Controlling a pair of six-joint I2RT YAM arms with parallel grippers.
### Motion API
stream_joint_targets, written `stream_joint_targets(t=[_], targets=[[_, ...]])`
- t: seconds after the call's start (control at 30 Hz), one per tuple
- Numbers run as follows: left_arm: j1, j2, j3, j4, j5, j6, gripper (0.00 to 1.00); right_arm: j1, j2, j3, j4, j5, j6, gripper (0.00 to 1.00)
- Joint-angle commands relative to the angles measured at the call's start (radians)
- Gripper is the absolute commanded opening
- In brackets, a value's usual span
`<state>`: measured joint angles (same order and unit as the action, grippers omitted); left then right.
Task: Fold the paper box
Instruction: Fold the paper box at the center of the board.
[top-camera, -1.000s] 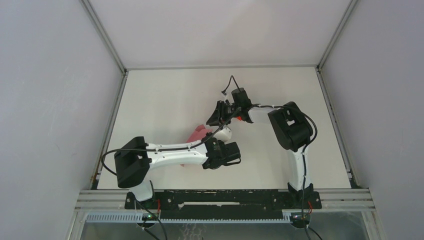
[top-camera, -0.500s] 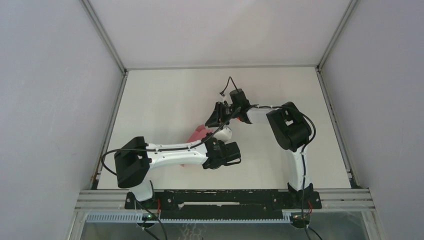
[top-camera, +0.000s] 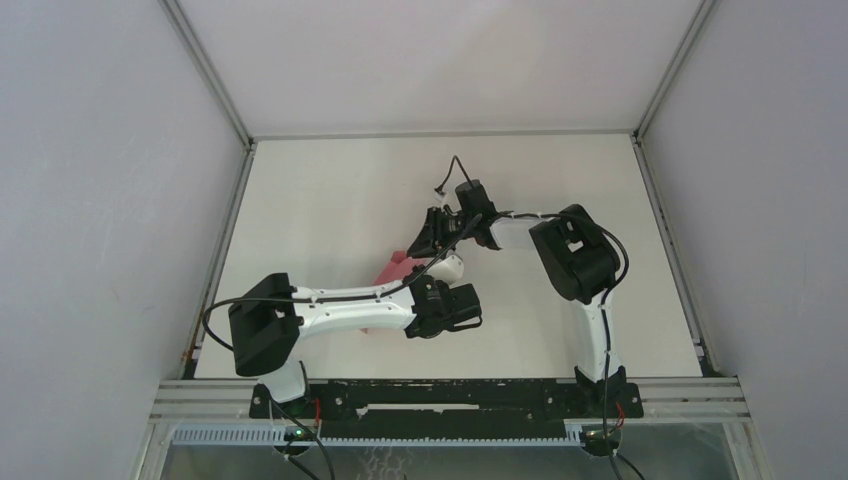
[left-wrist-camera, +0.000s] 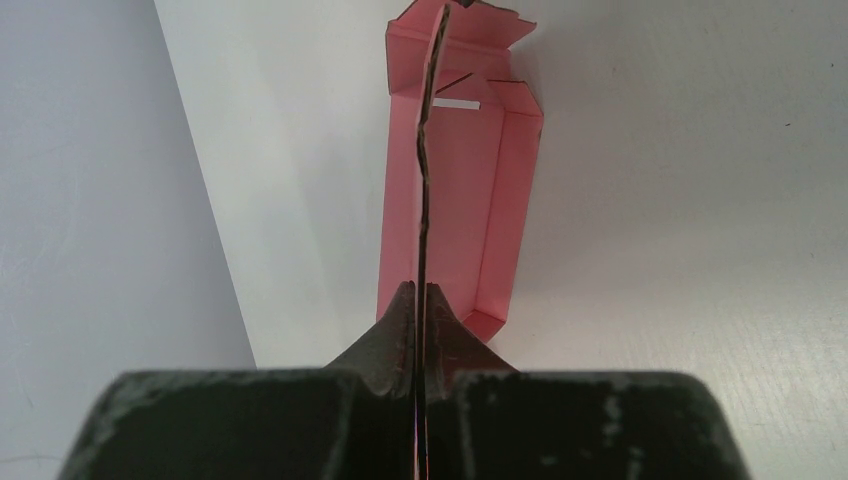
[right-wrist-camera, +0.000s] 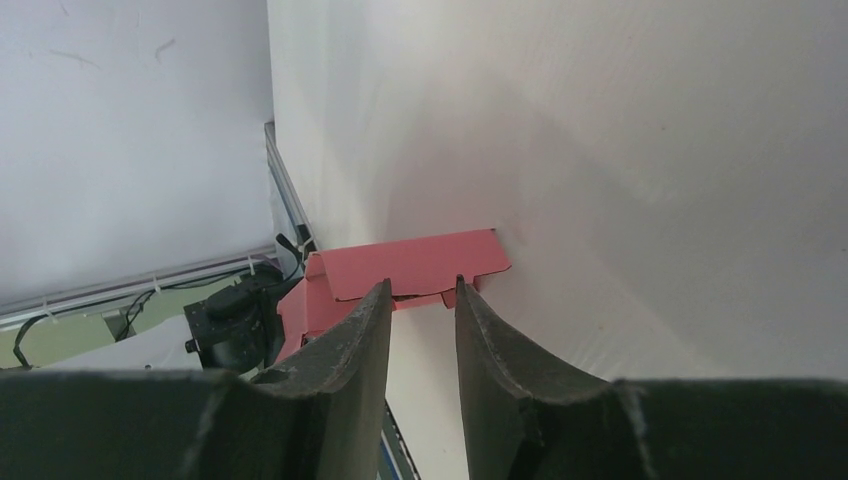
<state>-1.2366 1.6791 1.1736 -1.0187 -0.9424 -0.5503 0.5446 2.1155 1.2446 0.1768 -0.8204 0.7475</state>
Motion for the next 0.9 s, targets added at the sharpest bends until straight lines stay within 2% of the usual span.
stream_joint_targets(t=[0.0,0.63,0.87], targets=[[0.002,-0.009,-0.009,0.037,0.044,-0.042,0.00,0.021,0.005,0.025,0.036,-0.021,-0.001,0.37],[0.002,0.007,-0.006,0.039,0.055,-0.030,0.00,-0.027,-0.048,-0.072,0.066,-0.049,-0.021,0.36],[0.002,0.010,-0.003,0.037,0.059,-0.026,0.00,-0.078,-0.005,-0.025,0.097,-0.080,0.016,0.36]])
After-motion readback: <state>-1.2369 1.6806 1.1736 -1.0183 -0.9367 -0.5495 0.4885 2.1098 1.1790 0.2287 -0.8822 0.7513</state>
